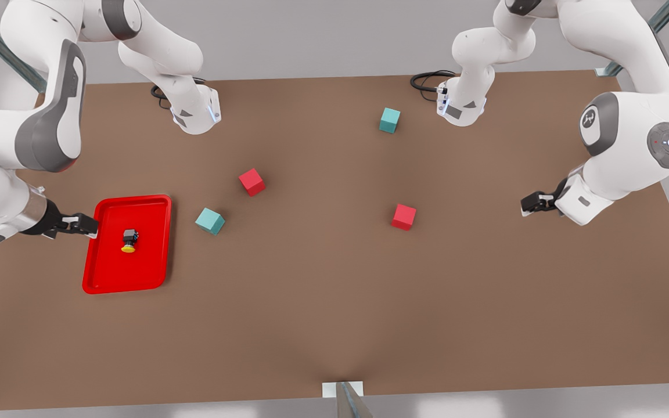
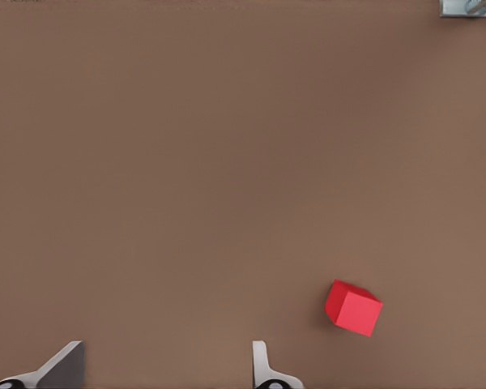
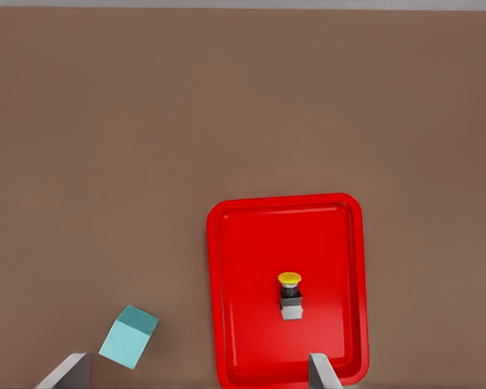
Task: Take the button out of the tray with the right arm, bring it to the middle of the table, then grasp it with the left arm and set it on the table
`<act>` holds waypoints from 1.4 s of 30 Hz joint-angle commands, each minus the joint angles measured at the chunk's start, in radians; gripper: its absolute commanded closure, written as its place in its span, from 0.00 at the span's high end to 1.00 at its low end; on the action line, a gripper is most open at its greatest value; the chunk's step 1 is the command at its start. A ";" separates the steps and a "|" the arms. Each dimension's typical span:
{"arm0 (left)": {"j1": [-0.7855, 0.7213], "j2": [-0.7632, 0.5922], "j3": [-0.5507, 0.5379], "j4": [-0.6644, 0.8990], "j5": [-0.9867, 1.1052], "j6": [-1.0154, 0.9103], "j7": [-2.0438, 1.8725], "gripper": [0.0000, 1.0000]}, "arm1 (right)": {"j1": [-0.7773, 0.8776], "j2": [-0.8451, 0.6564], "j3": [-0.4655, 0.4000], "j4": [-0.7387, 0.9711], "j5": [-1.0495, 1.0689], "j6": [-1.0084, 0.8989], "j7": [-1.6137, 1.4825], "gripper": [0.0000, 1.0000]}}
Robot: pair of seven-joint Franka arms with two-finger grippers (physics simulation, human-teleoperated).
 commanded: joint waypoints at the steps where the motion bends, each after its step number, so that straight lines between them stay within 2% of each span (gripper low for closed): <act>1: -0.003 -0.003 -0.002 -0.001 0.001 0.006 -0.011 1.00 | 0.001 -0.001 0.002 0.000 0.000 -0.006 -0.017 1.00; 5: -0.057 0.031 -0.009 0.024 0.046 0.023 -0.006 1.00 | 0.016 -0.007 0.002 -0.076 0.000 0.069 0.012 1.00; 6: -0.086 0.118 -0.009 0.125 0.046 0.025 -0.011 1.00 | 0.042 -0.004 0.004 -0.092 0.001 0.078 0.043 1.00; 7: -0.100 0.164 -0.009 0.163 0.041 0.029 -0.022 1.00 | 0.043 -0.043 0.028 -0.190 0.007 0.150 0.070 1.00; 9: -0.099 0.191 -0.009 0.154 0.023 0.046 -0.100 1.00 | 0.041 -0.096 0.044 -0.328 0.009 0.239 0.086 1.00; 13: -0.097 0.210 -0.009 0.147 0.029 0.061 -0.083 1.00 | -0.014 -0.054 0.044 -0.385 0.007 0.321 0.040 1.00; 15: -0.099 0.226 -0.009 0.150 0.027 0.074 -0.086 1.00 | -0.071 -0.018 0.044 -0.447 0.007 0.442 -0.046 1.00; 20: -0.102 0.243 -0.009 0.153 0.029 0.074 -0.086 1.00 | -0.204 0.121 0.045 -0.437 0.012 0.566 -0.282 1.00; 26: -0.112 0.240 -0.009 0.153 0.029 0.071 -0.086 1.00 | -0.247 0.211 0.042 -0.417 0.001 0.617 -0.405 1.00; 28: -0.118 0.238 -0.009 0.157 0.029 0.071 -0.092 1.00 | -0.241 0.205 0.042 -0.421 0.000 0.608 -0.396 1.00; 30: -0.118 0.246 -0.009 0.154 0.029 0.077 -0.095 1.00 | -0.149 0.165 0.044 -0.434 -0.003 0.548 -0.229 1.00; 32: -0.118 0.252 -0.009 0.153 0.029 0.077 -0.095 1.00 | -0.154 0.088 0.054 -0.490 -0.016 0.552 -0.178 1.00; 35: -0.118 0.252 -0.009 0.153 0.029 0.077 -0.095 1.00 | -0.192 -0.053 0.114 -0.648 -0.046 0.580 -0.133 1.00; 37: -0.118 0.250 -0.009 0.151 0.029 0.074 -0.088 1.00 | -0.426 -0.085 0.339 -0.734 -0.105 0.580 -0.130 1.00; 38: -0.118 0.250 -0.009 0.150 0.029 0.074 -0.086 1.00 | -0.516 -0.100 0.421 -0.771 -0.112 0.582 -0.129 1.00; 42: -0.117 0.252 -0.009 0.147 0.027 0.072 -0.088 1.00 | -0.545 -0.120 0.441 -0.843 -0.114 0.652 -0.112 1.00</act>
